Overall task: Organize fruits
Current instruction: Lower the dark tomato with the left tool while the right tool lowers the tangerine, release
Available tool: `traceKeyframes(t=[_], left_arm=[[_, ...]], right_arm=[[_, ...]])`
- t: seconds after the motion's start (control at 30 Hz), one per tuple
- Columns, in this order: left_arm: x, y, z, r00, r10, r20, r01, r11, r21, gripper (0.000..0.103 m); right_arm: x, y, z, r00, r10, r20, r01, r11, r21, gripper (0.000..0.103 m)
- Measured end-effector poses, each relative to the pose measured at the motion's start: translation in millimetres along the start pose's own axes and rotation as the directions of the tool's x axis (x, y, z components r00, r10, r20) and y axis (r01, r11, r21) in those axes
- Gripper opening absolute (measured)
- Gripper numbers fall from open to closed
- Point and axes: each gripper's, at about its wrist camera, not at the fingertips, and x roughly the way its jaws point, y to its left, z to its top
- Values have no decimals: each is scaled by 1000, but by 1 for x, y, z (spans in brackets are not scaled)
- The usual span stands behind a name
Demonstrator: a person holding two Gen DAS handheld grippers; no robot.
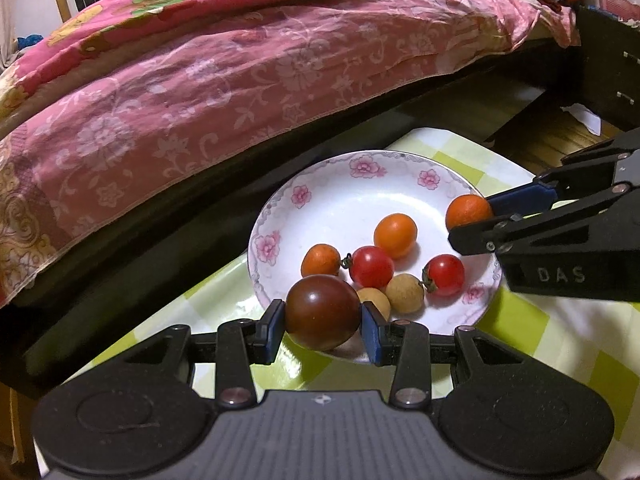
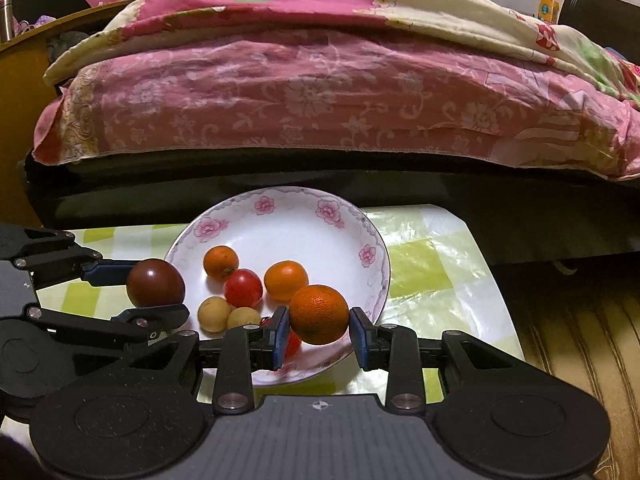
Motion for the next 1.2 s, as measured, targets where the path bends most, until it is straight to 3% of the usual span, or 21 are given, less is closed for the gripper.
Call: traceKeyframes(t=[0.77,1.2], left_arm=[[18,5,11,999,-34,37,35,999,-33,48],[18,4,4,999,-40,18,41,999,-35,48]], right_arm=[[29,-6,1,999,33,14,-33,999,11,29],[29,-8,1,999,30,24,-31,1000,6,29]])
